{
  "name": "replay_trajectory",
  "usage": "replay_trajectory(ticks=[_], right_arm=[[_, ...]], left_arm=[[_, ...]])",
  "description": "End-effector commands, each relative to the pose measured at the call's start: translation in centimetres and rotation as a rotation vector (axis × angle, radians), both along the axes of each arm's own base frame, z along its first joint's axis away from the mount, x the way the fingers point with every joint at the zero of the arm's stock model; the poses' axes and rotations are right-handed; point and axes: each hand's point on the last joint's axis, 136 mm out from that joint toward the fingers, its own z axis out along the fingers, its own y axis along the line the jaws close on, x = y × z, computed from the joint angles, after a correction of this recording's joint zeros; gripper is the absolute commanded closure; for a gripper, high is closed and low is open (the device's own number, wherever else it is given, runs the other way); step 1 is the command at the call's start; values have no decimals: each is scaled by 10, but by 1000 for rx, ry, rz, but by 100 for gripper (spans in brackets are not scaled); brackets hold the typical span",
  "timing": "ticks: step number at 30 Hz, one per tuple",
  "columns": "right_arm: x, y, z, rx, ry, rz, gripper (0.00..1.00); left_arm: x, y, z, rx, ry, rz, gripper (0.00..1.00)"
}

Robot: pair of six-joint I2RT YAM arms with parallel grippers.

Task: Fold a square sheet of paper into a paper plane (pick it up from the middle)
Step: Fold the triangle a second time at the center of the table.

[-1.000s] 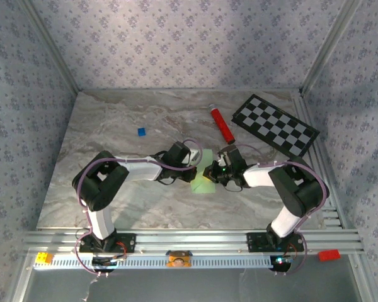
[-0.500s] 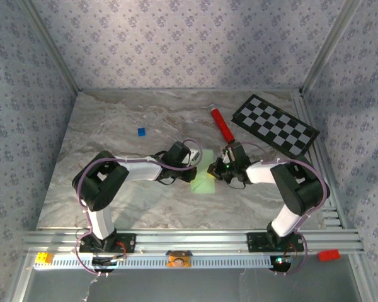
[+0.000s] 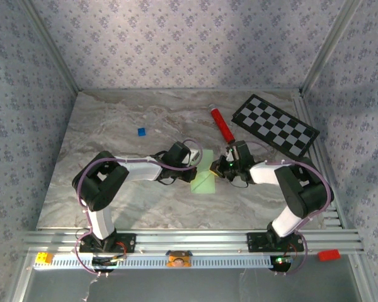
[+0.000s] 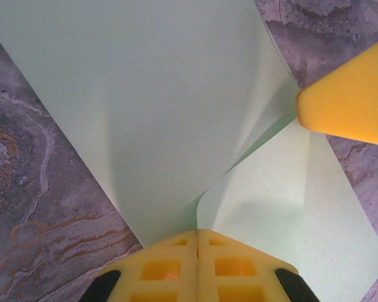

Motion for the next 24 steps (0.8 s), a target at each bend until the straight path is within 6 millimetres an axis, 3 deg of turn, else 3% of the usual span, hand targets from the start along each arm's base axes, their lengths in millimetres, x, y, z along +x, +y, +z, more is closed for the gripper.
replay_trajectory(ticks=[1,6,11,15,24], right_arm=[[-1,20,12,47,-32,91,100],[-19,39,8,-24,-34,188,100],[-25,18,-23,-53,37,109,100],[-23,5,-34,-47,66,48,100],[-7,-7,-15,-23,46,-50,100]], left_arm=[[-12,20,-24,97,60,-3,100],[-12,19,-23,97,61,-4,100],[-12,20,-24,101,61,-5,100],[-13,21,-25,103,61,-7,100],[-14,24,-27,104,62,-7,100]])
